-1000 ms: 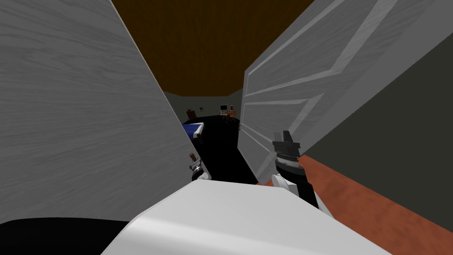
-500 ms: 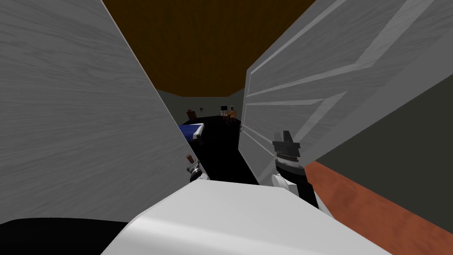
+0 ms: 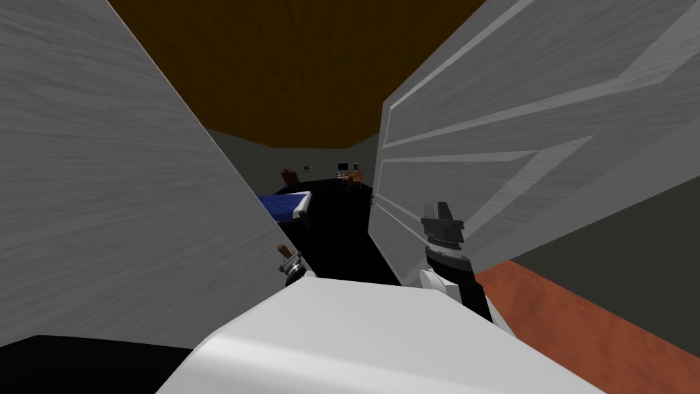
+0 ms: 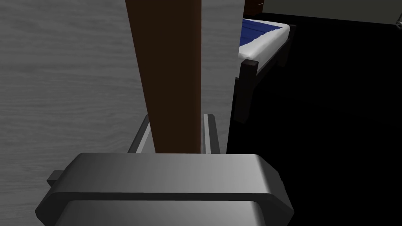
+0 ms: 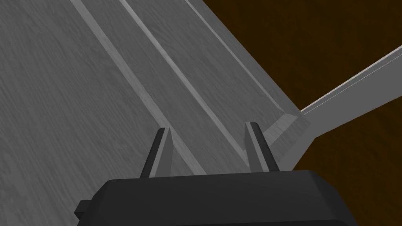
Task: Push the door open
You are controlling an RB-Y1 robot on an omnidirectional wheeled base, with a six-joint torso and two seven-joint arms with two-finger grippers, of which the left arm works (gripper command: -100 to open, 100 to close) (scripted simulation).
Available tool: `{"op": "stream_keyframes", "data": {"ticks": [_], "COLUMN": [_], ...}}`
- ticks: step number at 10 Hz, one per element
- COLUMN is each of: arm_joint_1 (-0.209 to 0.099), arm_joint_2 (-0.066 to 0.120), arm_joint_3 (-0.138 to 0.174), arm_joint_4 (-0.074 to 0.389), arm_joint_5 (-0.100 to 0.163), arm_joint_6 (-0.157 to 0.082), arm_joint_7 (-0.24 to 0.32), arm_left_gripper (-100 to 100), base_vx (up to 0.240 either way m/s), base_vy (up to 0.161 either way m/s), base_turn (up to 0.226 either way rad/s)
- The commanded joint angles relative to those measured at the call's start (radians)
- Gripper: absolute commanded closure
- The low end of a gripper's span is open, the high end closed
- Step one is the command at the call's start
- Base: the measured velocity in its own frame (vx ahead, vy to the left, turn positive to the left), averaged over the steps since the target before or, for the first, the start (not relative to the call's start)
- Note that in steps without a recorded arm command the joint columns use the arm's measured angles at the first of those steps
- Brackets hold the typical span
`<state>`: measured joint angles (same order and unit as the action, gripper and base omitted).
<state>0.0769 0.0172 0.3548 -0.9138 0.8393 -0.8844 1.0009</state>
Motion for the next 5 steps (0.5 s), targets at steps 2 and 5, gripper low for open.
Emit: {"op": "stream_keyframes", "data": {"ticks": [2, 5], "arm_joint_1": [-0.004, 0.023], "arm_joint_2": [0.032, 0.035], "arm_joint_3": [0.036, 0.089], "arm_joint_4": [0.027, 0.006], "arm_joint_5": [0.022, 0.062], "arm_joint_6": [-0.034, -0.05], "arm_joint_7": [0.011, -0.004], "arm_left_gripper": [100, 100], "base_vx": [0.135, 0.142], "base_vy": [0.092, 0.128], "base_turn": [-0.046, -0.086]}}
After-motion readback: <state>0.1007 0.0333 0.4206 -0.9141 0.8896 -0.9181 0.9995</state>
